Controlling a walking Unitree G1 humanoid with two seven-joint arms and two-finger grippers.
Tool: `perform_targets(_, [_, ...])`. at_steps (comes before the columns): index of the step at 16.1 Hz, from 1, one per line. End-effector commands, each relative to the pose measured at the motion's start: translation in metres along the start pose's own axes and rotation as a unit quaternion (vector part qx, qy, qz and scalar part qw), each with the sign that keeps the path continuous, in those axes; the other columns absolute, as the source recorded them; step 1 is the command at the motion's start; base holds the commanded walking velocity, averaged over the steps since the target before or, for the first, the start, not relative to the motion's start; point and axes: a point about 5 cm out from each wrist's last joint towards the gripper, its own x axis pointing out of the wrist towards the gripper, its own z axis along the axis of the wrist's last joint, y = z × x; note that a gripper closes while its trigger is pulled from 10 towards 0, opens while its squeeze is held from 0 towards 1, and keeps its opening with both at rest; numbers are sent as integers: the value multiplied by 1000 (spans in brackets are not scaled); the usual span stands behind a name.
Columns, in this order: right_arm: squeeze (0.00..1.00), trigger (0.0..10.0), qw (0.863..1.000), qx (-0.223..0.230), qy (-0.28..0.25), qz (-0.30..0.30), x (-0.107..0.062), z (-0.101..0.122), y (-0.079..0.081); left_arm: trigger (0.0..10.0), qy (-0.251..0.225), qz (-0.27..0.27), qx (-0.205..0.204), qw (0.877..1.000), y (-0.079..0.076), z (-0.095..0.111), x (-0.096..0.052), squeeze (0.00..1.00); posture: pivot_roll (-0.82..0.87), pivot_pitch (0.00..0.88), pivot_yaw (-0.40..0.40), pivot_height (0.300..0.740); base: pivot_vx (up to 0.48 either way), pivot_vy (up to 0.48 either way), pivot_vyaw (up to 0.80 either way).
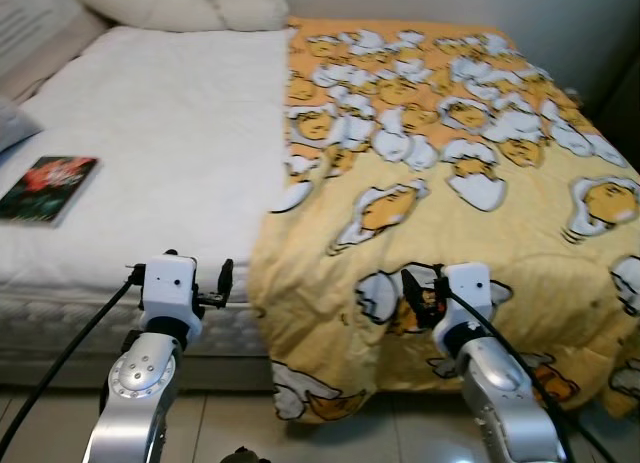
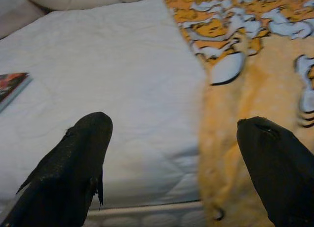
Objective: Clean up the room
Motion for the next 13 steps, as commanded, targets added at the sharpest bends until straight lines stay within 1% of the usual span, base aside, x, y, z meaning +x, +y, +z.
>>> perform_targets(1, [0, 10000, 1000, 9, -8, -6, 0, 2, -2, 10000, -1, -2, 4, 1000, -1, 2, 0, 404, -13, 0, -22, 740, 0, 349, 0])
perform_targets(3, [0, 10000, 1000, 10, -6, -9, 1, 2, -3, 10000, 7, -2, 14, 1000, 0, 1, -1, 408, -9, 0, -22, 740, 0, 354, 0])
perform_targets(6, [0, 10000, 1000, 12, -6, -12, 3, 3, -3, 10000, 6, -1, 14, 1000, 0, 2, 0, 408, -8, 0, -15, 740, 0, 352, 0])
perform_targets(10, [0, 10000, 1000, 30, -6, -8, 7, 4, 2, 10000, 6, -6, 18, 1000, 4, 6, 5, 427, -2, 0, -1, 740, 0, 354, 0])
perform_targets(13, [0, 10000, 1000, 31, -1, -4, 7, 1, 2, 10000, 3, -2, 18, 1000, 4, 7, 6, 416, -1, 0, -2, 740, 0, 351, 0])
